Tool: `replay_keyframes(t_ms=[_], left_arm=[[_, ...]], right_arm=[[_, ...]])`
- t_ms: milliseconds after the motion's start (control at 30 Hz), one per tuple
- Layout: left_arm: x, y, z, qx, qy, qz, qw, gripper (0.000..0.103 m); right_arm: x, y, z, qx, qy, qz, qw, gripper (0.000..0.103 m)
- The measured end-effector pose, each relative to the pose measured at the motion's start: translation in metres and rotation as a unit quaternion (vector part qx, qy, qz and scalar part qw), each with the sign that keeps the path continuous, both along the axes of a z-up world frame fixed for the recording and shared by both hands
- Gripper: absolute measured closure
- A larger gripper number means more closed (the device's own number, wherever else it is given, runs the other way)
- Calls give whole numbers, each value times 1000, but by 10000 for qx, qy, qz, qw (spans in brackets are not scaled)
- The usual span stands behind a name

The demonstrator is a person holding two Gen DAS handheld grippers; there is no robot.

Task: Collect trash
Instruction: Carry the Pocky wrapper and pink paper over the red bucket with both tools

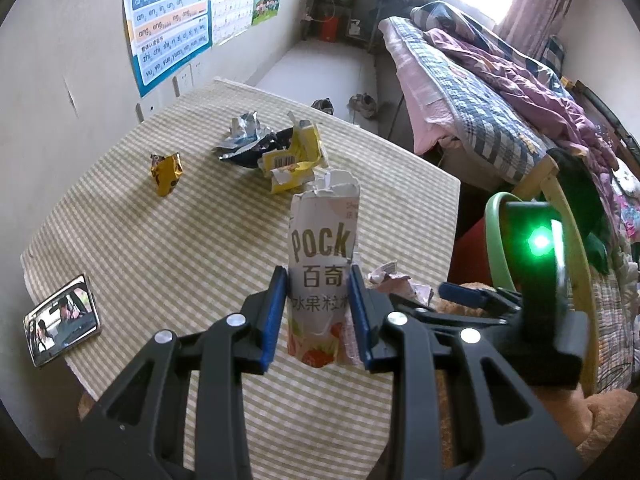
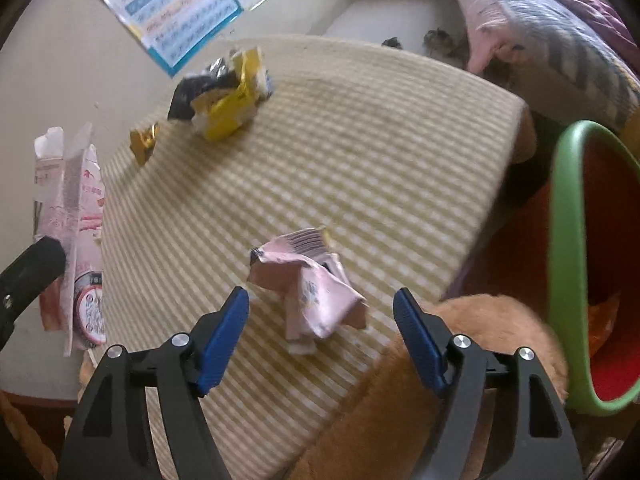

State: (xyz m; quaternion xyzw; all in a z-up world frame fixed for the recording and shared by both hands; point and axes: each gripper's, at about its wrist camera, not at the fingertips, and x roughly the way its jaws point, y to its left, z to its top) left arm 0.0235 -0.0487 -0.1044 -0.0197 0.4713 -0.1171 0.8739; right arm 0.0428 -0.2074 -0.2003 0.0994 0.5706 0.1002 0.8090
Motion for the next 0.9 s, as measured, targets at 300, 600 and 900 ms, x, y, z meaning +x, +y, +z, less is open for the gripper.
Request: replay_keyframes(t_ms=[300, 600, 900], left_arm=[[1, 3, -3, -41, 46, 57, 10000, 74], [0, 5, -4, -64, 58, 76, 9999, 74], [4, -6, 2, -69, -7, -84, 9999, 74]], right_arm=[[5, 1, -1, 156, -86, -76, 9998, 70], [-23, -25, 51, 321, -965, -378, 9941, 70], [-33, -53, 94, 475, -1442, -684, 9860, 70]])
